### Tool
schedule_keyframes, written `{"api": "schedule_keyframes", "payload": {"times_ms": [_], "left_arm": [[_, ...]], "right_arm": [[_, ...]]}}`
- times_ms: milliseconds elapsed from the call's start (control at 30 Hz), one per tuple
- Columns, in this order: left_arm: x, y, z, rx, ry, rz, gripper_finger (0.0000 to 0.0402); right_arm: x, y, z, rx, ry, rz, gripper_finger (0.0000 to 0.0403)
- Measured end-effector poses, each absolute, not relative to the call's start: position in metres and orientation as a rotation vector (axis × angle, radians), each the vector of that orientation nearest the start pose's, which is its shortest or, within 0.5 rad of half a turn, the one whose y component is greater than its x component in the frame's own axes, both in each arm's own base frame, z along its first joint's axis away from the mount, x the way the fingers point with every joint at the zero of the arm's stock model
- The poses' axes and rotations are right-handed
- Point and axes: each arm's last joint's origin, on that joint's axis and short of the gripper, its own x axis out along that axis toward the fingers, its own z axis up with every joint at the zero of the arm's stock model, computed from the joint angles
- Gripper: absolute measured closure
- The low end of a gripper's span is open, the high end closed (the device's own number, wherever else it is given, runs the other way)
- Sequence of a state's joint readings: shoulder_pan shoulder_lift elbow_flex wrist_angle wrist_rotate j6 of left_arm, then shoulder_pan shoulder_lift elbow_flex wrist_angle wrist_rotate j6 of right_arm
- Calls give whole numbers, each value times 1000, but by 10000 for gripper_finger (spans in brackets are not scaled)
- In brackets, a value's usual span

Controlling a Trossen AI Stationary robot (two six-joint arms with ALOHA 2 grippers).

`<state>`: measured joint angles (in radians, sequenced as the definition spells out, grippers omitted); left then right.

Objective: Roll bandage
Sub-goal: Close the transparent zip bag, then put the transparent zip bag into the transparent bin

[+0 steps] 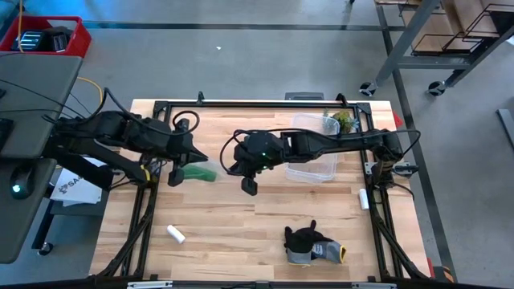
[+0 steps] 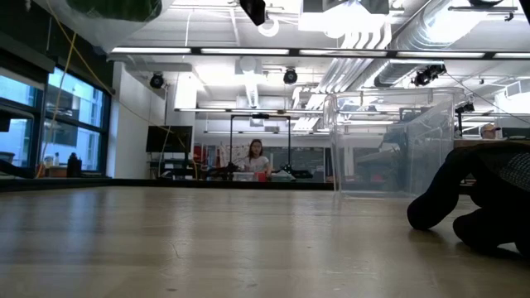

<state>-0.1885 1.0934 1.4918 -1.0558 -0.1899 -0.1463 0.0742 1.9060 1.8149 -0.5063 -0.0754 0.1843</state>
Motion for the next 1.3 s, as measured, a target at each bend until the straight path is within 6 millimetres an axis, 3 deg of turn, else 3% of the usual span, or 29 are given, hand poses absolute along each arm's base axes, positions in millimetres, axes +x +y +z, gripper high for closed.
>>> {"api": "schedule_keyframes", "payload": {"times_ms": [167, 433, 600, 867, 1100, 1200, 1300], "left_arm": [[174, -27, 428, -11, 663, 58, 401], [174, -27, 431, -7, 637, 53, 401], [182, -30, 432, 9, 615, 7, 401], [212, -37, 418, 36, 675, -30, 401], [231, -39, 417, 36, 609, 3, 401], [232, -38, 420, 41, 575, 33, 401], [231, -36, 422, 28, 560, 101, 397]], "right_arm": [[435, 33, 341, 233, 561, 13, 374], [416, 30, 370, 226, 492, -15, 258], [419, 30, 373, 222, 449, 0, 228], [421, 32, 372, 192, 443, 56, 226], [424, 36, 362, 264, 503, 87, 230], [424, 38, 358, 274, 536, 54, 275], [423, 40, 358, 284, 537, 31, 372]]}}
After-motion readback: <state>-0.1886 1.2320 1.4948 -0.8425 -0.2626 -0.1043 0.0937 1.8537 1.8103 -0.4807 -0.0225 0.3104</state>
